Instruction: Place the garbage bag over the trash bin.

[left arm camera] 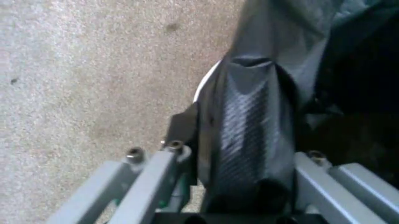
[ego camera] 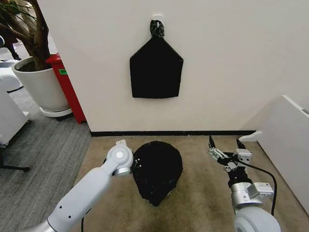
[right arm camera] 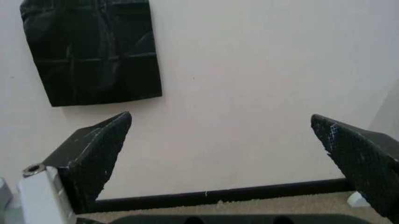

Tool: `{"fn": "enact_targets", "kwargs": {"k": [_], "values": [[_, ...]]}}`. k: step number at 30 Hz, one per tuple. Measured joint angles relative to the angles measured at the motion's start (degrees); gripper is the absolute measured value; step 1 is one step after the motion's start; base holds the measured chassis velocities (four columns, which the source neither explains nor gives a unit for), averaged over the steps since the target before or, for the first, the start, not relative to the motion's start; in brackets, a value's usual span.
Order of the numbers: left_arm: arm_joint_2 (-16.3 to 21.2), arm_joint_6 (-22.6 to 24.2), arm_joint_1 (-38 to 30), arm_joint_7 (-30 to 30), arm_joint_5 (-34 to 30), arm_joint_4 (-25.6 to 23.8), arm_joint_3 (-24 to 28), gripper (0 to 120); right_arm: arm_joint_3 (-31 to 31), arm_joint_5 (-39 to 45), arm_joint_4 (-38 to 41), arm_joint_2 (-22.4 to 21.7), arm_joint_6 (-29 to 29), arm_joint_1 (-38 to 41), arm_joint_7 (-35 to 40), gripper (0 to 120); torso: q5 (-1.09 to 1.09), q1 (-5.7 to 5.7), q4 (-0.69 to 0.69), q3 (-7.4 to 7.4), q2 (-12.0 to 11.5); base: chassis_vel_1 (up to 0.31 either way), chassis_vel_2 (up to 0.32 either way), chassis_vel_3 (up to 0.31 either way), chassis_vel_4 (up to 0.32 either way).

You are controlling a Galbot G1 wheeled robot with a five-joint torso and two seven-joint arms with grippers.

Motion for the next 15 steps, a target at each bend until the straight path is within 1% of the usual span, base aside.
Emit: {"fn": "enact_targets", "kwargs": {"k": [3, 4, 5, 6, 7, 9, 11, 12, 15], "values": [[0.6, 0.0, 0.3, 0.0, 0.1, -0.8, -0.1, 36, -0.1, 0.6, 0.4, -0.1, -0.4, 0.2, 0.5, 100, 0.00, 0.00, 0.00, 0.00, 0.0, 0.000, 0.000, 0.000, 0.000], [0.6, 0.0, 0.3, 0.0, 0.1, -0.8, -0.1, 36, -0.1, 0.6, 0.4, -0.1, -0.4, 0.2, 0.5, 100, 0.00, 0.00, 0.00, 0.00, 0.0, 0.000, 0.000, 0.000, 0.000], [0.8, 0.0, 0.4, -0.1, 0.1, -1.3, -0.2, 40, -0.2, 0.8, 0.6, -0.2, -0.6, 0.3, 0.7, 100, 0.00, 0.00, 0.00, 0.00, 0.0, 0.000, 0.000, 0.000, 0.000], [1.2, 0.0, 0.5, -0.1, 0.1, -1.9, -0.3, 47, -0.3, 0.9, 0.7, -0.3, -0.7, 0.4, 0.9, 100, 0.00, 0.00, 0.00, 0.00, 0.0, 0.000, 0.000, 0.000, 0.000], [1.3, 0.0, 0.5, -0.1, 0.1, -2.1, -0.3, 49, -0.3, 1.0, 0.8, -0.3, -0.7, 0.4, 1.0, 100, 0.00, 0.00, 0.00, 0.00, 0.0, 0.000, 0.000, 0.000, 0.000], [2.2, -0.1, 0.7, -0.1, -0.1, -3.8, -0.6, 56, -0.4, 1.0, 1.0, -0.4, -0.9, 0.5, 1.2, 100, 0.00, 0.00, 0.00, 0.00, 0.0, 0.000, 0.000, 0.000, 0.000], [3.1, -0.2, 0.8, -0.1, -0.5, -5.6, -0.9, 67, -0.6, 1.1, 1.3, -0.4, -1.0, 0.5, 1.4, 100, 0.00, 0.00, -0.01, 0.00, 0.0, 0.000, 0.000, 0.000, 0.000], [3.1, -0.2, 0.8, -0.1, -0.5, -5.6, -0.9, 67, -0.6, 1.1, 1.3, -0.4, -1.0, 0.5, 1.4, 100, 0.00, 0.00, -0.01, 0.00, 0.0, 0.000, 0.000, 0.000, 0.000], [4.4, -0.3, 1.1, -0.3, -1.5, -7.7, -1.7, 79, -0.9, 1.6, 1.9, -0.4, -1.4, 0.5, 1.9, 100, 0.00, 0.00, 0.00, 0.00, 0.0, 0.000, 0.000, 0.000, 0.000]]}}
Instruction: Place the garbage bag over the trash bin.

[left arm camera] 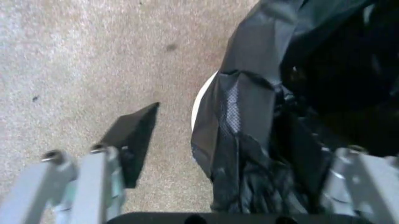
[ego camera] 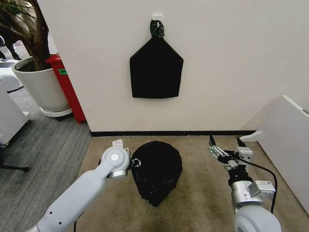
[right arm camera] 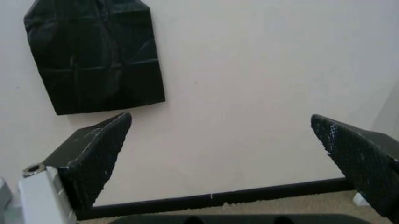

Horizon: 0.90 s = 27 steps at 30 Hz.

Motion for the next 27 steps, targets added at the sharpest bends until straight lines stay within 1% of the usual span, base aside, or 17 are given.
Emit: {"fn": "enact_targets", "kwargs": {"k": [3, 4, 5, 7, 9, 10, 12, 15, 17, 18, 19, 20, 22, 23, 25, 26, 27], "values": [[1.2, -0.3, 0.5, -1.6, -2.4, -2.0, -1.1, 91, -0.2, 0.3, 0.3, 0.0, -0.2, 0.0, 0.3, 100, 0.00, 0.00, 0.00, 0.00, 0.0, 0.000, 0.000, 0.000, 0.000], [1.2, -0.3, 0.5, -1.6, -2.4, -2.0, -1.1, 91, -0.2, 0.3, 0.3, 0.0, -0.2, 0.0, 0.3, 100, 0.00, 0.00, 0.00, 0.00, 0.0, 0.000, 0.000, 0.000, 0.000], [1.7, -0.6, 0.9, -2.1, -3.5, -3.1, -1.7, 96, -0.2, 0.4, 0.4, 0.0, -0.3, 0.0, 0.4, 100, -0.01, 0.00, 0.00, 0.00, 0.0, 0.000, 0.000, 0.000, 0.000], [2.7, -1.3, 1.5, -1.8, -4.3, -5.0, -2.9, 99, -0.3, 0.5, 0.7, 0.1, -0.3, 0.0, 0.6, 100, 0.00, 0.00, 0.00, 0.00, 0.0, 0.000, 0.000, 0.000, 0.000], [3.8, -2.9, 2.2, 0.5, -3.4, -7.2, -4.3, 100, -0.6, 0.5, 1.3, 0.3, -0.5, -0.3, 0.9, 100, -0.01, 0.00, 0.01, 0.00, 0.0, 0.000, 0.000, 0.000, 0.000], [3.8, -2.9, 2.2, 0.5, -3.4, -7.2, -4.3, 100, -0.6, 0.5, 1.3, 0.3, -0.5, -0.3, 0.9, 100, -0.01, 0.00, 0.01, 0.00, 0.0, 0.000, 0.000, 0.000, 0.000], [4.9, -6.0, 3.1, 5.0, 1.0, -8.8, -5.8, 100, -0.9, 0.5, 1.9, 0.7, -0.8, -0.8, 1.1, 100, -0.01, 0.00, -0.01, 0.00, 0.0, 0.000, 0.000, 0.000, 0.000], [8.3, -9.2, 5.7, 18.8, 12.8, -10.4, -9.0, 100, -1.3, -0.5, 2.6, 1.3, -1.6, -2.1, 1.2, 100, -0.01, 0.00, -0.02, 0.00, 0.0, 0.000, 0.000, 0.000, 0.000], [12.0, -12.2, 8.9, 30.8, 24.9, -10.6, -10.4, 100, -1.4, -1.4, 3.1, 1.8, -2.3, -3.4, 1.2, 100, 0.01, 0.00, 0.00, 0.00, 0.0, 0.000, 0.000, 0.000, 0.000], [12.0, -12.2, 8.9, 30.8, 24.9, -10.6, -10.4, 100, -1.4, -1.4, 3.1, 1.8, -2.3, -3.4, 1.2, 100, 0.01, 0.00, 0.00, 0.00, 0.0, 0.000, 0.000, 0.000, 0.000], [14.8, -15.3, 11.6, 39.5, 34.0, -10.4, -10.9, 100, -1.4, -1.9, 3.5, 2.0, -2.6, -4.2, 1.2, 100, -0.04, 0.00, 0.01, 0.00, 0.0, 0.000, 0.000, 0.000, 0.000], [16.9, -18.1, 13.5, 44.8, 39.8, -9.9, -11.2, 100, -1.4, -2.0, 3.7, 2.2, -2.7, -4.7, 1.2, 100, -0.04, 0.00, 0.01, -0.01, 0.0, 0.000, 0.000, 0.000, 0.000], [20.4, -25.0, 17.8, 52.5, 48.5, -8.1, -13.4, 100, -1.6, -2.2, 3.7, 2.5, -2.8, -5.6, 1.2, 100, -0.01, 0.00, -0.03, 0.00, 0.0, 0.000, 0.000, 0.000, 0.000], [22.3, -30.5, 21.2, 57.0, 52.9, -6.6, -15.6, 100, -2.0, -2.3, 3.7, 2.7, -2.8, -6.0, 1.2, 100, -0.02, 0.00, -0.01, 0.00, 0.0, 0.000, 0.000, 0.000, 0.000], [23.9, -36.9, 25.9, 62.2, 57.1, -4.9, -19.4, 100, -2.9, -2.7, 3.4, 3.1, -2.8, -6.5, 1.1, 100, -0.03, 0.00, 0.01, 0.00, 0.0, 0.000, 0.000, 0.000, 0.000], [23.9, -36.9, 25.9, 62.2, 57.1, -4.9, -19.4, 100, -2.9, -2.7, 3.4, 3.1, -2.8, -6.5, 1.1, 100, -0.03, 0.00, 0.01, 0.00, 0.0, 0.000, 0.000, 0.000, 0.000], [24.3, -40.3, 29.6, 64.4, 59.3, -4.4, -22.6, 100, -3.6, -3.2, 2.9, 3.5, -2.7, -6.8, 0.9, 100, -0.02, 0.00, 0.02, 0.00, 0.0, 0.000, 0.000, 0.000, 0.000]]}}
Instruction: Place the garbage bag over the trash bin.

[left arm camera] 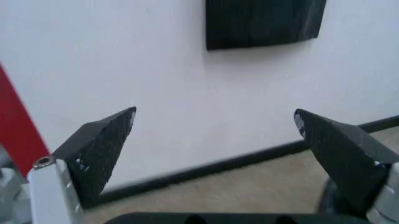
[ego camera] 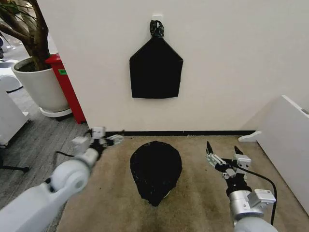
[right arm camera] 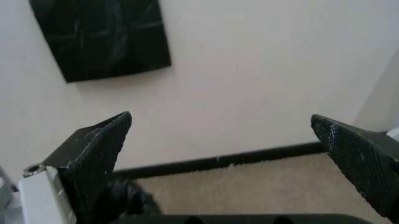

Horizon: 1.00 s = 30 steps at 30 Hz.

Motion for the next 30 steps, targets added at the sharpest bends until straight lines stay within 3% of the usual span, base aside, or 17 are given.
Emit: {"fn": "enact_targets", "kwargs": {"k": [4, 5, 8, 12, 13, 16, 20, 30], "values": [[-3.5, -3.8, 14.4, 4.5, 3.7, -3.1, -13.1, 100, -0.7, -3.3, -1.3, 2.0, 1.8, -2.3, -2.0, 100, 0.00, 0.00, -0.04, 0.00, 0.0, 0.000, 0.000, 0.000, 0.000], [-3.5, -3.8, 14.4, 4.5, 3.7, -3.1, -13.1, 100, -0.7, -3.3, -1.3, 2.0, 1.8, -2.3, -2.0, 100, 0.00, 0.00, -0.04, 0.00, 0.0, 0.000, 0.000, 0.000, 0.000], [-10.3, -6.1, 26.8, 6.4, 7.8, -7.5, -23.5, 100, 0.4, -6.4, -1.2, 4.2, 5.4, -6.6, -4.9, 100, -0.02, 0.00, 0.01, -0.01, 0.0, 0.000, 0.000, 0.000, 0.000], [-19.1, -7.2, 37.2, 8.9, 10.2, -14.2, -31.6, 100, 2.4, -10.9, 0.3, 8.1, 10.6, -12.0, -9.4, 100, 0.02, 0.00, -0.05, -0.01, 0.0, 0.000, 0.000, 0.000, 0.000], [-19.1, -7.2, 37.2, 8.9, 10.2, -14.2, -31.6, 100, 2.4, -10.9, 0.3, 8.1, 10.6, -12.0, -9.4, 100, 0.02, 0.00, -0.05, -0.01, 0.0, 0.000, 0.000, 0.000, 0.000], [-27.0, -9.3, 45.7, 11.5, 12.1, -18.7, -36.2, 100, 3.1, -13.5, 1.9, 10.4, 14.5, -16.3, -11.4, 100, 0.04, -0.01, 0.01, -0.01, 0.0, 0.000, 0.000, 0.000, 0.000], [-32.5, -10.3, 49.0, 12.2, 12.6, -21.2, -37.1, 100, 2.1, -14.0, 2.5, 10.3, 16.6, -19.5, -11.8, 100, 0.03, -0.01, -0.01, 0.00, 0.0, 0.000, 0.000, 0.000, 0.000], [-32.7, -8.6, 47.8, 11.3, 13.1, -21.9, -36.0, 100, 1.0, -14.3, 2.7, 10.2, 15.9, -18.9, -10.9, 100, 0.02, 0.00, -0.03, 0.01, 0.0, 0.000, 0.000, 0.000, 0.000]]}}
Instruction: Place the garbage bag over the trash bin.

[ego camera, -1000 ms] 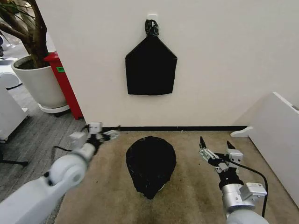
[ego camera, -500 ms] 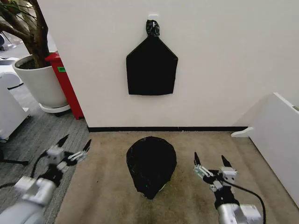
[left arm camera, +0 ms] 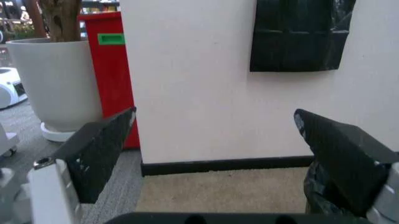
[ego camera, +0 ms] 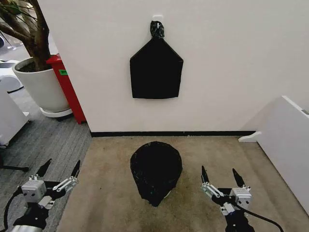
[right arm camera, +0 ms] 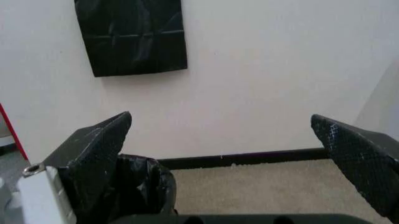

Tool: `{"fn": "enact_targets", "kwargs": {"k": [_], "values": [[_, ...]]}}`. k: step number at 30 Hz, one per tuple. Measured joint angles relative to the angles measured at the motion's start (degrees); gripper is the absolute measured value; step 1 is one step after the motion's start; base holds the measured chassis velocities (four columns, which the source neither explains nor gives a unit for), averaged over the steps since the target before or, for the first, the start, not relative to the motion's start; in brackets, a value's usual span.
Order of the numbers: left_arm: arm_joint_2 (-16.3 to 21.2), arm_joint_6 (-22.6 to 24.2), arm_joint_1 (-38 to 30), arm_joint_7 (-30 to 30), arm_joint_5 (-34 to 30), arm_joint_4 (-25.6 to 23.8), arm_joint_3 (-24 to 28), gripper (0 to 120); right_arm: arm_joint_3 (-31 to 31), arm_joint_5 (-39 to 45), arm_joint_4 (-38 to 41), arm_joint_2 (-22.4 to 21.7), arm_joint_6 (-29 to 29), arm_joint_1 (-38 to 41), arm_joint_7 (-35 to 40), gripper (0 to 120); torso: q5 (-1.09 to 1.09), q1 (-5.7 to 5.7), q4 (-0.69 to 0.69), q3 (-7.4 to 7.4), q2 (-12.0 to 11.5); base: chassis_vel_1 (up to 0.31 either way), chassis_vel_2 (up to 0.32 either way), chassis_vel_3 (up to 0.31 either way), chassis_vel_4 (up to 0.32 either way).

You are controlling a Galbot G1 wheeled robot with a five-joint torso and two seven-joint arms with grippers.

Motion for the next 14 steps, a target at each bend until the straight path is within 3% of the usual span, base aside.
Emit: {"fn": "enact_targets", "kwargs": {"k": [14], "values": [[0.3, 0.2, -0.4, -0.3, -0.2, 0.2, 0.3, 100, 0.0, 0.1, 0.0, -0.1, -0.2, 0.2, 0.1, 100, 0.00, 0.00, 0.01, 0.00, 0.0, 0.000, 0.000, 0.000, 0.000]]}}
